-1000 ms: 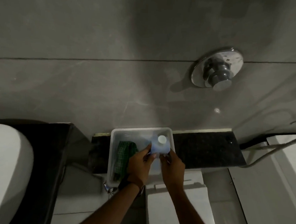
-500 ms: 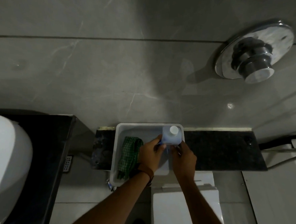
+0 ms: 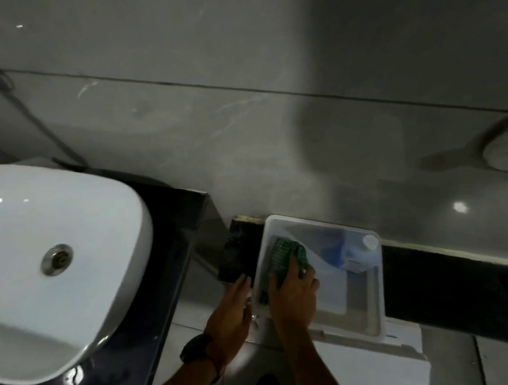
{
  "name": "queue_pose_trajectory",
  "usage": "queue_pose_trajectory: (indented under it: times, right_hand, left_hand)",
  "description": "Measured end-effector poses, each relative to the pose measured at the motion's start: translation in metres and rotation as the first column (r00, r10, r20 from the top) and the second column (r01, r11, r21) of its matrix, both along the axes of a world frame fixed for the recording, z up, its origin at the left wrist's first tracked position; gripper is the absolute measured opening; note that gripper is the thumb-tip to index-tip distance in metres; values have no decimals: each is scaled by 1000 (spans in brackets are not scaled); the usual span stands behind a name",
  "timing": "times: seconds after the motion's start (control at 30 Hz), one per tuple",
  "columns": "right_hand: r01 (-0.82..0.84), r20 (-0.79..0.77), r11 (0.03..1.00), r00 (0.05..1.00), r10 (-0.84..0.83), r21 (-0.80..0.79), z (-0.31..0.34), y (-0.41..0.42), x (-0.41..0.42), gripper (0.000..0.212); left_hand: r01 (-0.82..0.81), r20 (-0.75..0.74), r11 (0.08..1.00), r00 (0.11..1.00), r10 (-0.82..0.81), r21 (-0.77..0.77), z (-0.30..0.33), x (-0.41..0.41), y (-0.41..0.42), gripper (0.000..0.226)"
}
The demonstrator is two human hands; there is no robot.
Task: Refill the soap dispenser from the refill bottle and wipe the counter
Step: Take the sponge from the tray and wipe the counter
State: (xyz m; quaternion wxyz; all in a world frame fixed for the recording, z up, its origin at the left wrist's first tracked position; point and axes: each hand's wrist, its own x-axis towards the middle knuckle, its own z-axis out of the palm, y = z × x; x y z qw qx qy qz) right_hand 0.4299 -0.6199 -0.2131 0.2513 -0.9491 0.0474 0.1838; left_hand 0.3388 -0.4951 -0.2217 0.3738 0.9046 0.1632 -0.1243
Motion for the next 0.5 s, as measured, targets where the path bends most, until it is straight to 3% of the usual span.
queue_pose_trajectory:
  times: [0.2, 0.33, 0.5]
  right_hand:
    - [-84, -93, 978, 993, 67, -192, -19, 22, 9, 98]
    - [-60, 15, 993, 998, 62, -104, -22, 21, 16, 63]
    - [15, 25, 1000, 1000, -14, -20, -8, 16, 19, 36]
  left_hand:
    - [-62, 10, 994, 998, 63, -91, -18, -4, -1, 48]
    - [-62, 36, 993, 997, 66, -99, -18, 5, -3, 46]
    - [-113, 45, 977, 991, 123, -181, 4, -5, 1, 50]
